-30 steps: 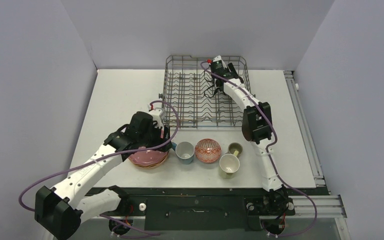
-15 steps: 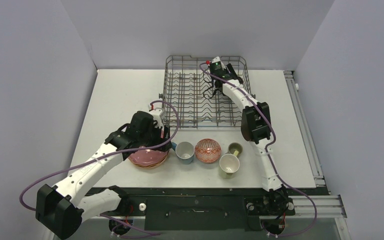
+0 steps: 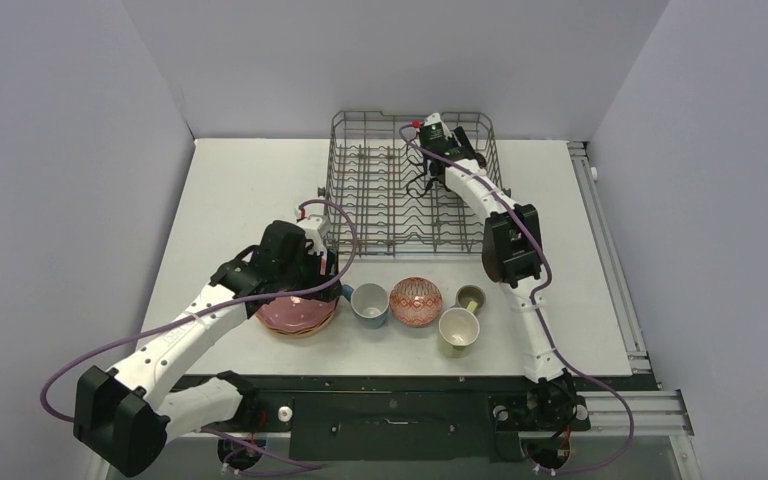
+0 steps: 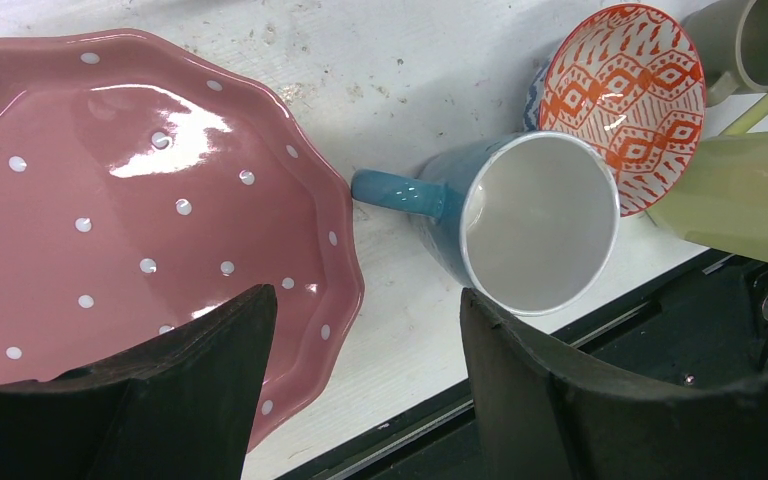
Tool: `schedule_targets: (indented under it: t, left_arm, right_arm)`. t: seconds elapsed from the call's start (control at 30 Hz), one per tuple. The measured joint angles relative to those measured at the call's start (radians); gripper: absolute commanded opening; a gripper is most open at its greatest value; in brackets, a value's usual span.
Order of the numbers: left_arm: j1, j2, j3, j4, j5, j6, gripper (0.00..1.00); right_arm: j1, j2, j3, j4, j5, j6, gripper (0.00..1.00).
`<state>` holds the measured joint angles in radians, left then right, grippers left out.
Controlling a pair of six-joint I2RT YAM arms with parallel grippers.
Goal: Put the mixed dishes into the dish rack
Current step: Turn the bowl upside down on the dish rack.
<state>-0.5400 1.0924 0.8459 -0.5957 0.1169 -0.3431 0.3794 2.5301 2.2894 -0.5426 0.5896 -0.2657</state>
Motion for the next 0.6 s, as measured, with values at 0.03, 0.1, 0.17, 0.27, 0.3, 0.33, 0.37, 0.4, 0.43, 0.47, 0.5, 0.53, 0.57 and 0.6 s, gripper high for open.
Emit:
schedule_targets:
  t: [0.03, 0.1, 0.17, 0.27, 0.3, 0.33, 0.37, 0.4, 0.43, 0.47, 0.5, 0.53, 0.57, 0.6]
  left_arm:
    - [0.0, 0.0, 0.0, 0.0, 0.0, 0.0, 0.64]
    - [0.001, 0.0, 0.0, 0.0, 0.0, 0.0, 0.65]
    - [0.001, 0.001, 0.0, 0.0, 0.0, 0.0, 0.65]
    - [0.001, 0.002, 0.0, 0.0, 0.0, 0.0, 0.64]
    - [0.001, 0.002, 0.0, 0.0, 0.0, 0.0, 0.64]
    - [0.001, 0.002, 0.0, 0.0, 0.0, 0.0, 0.64]
    - [0.001, 0.002, 0.0, 0.0, 0.0, 0.0, 0.64]
    - [0.001, 0.002, 0.0, 0.0, 0.0, 0.0, 0.64]
    - [0.001, 0.002, 0.0, 0.0, 0.0, 0.0, 0.65]
    - [0.001, 0.002, 0.0, 0.0, 0.0, 0.0, 0.65]
    - [0.001, 0.002, 0.0, 0.0, 0.0, 0.0, 0.65]
    - [0.001, 0.002, 0.0, 0.0, 0.0, 0.0, 0.65]
    - [0.001, 0.002, 0.0, 0.0, 0.0, 0.0, 0.65]
    - [0.001, 0.002, 0.0, 0.0, 0.0, 0.0, 0.64]
  right_arm:
    - [0.0, 0.0, -0.002, 0.003, 0.001, 0.001, 0.57]
    - [0.0, 0.0, -0.008, 0.013, 0.006, 0.005, 0.63]
    - [0.002, 0.0, -0.016, 0.022, 0.01, 0.008, 0.7]
    - [0.003, 0.0, -0.024, 0.029, 0.016, 0.014, 0.79]
    - [0.007, 0.0, -0.027, 0.032, 0.018, 0.014, 0.81]
    - [0.009, 0.0, -0.031, 0.034, 0.018, 0.015, 0.83]
    - [0.011, 0.0, -0.035, 0.033, 0.019, 0.016, 0.84]
    - [0.014, 0.0, -0.039, 0.034, 0.023, 0.016, 0.86]
    - [0.015, 0.0, -0.042, 0.033, 0.025, 0.016, 0.87]
    - [0.016, 0.0, -0.045, 0.034, 0.026, 0.016, 0.88]
    - [0.017, 0.0, -0.047, 0.033, 0.026, 0.016, 0.89]
    - [0.02, 0.0, -0.048, 0.033, 0.027, 0.016, 0.9]
    - [0.021, 0.0, -0.048, 0.033, 0.028, 0.017, 0.9]
    - [0.022, 0.0, -0.048, 0.033, 0.029, 0.017, 0.9]
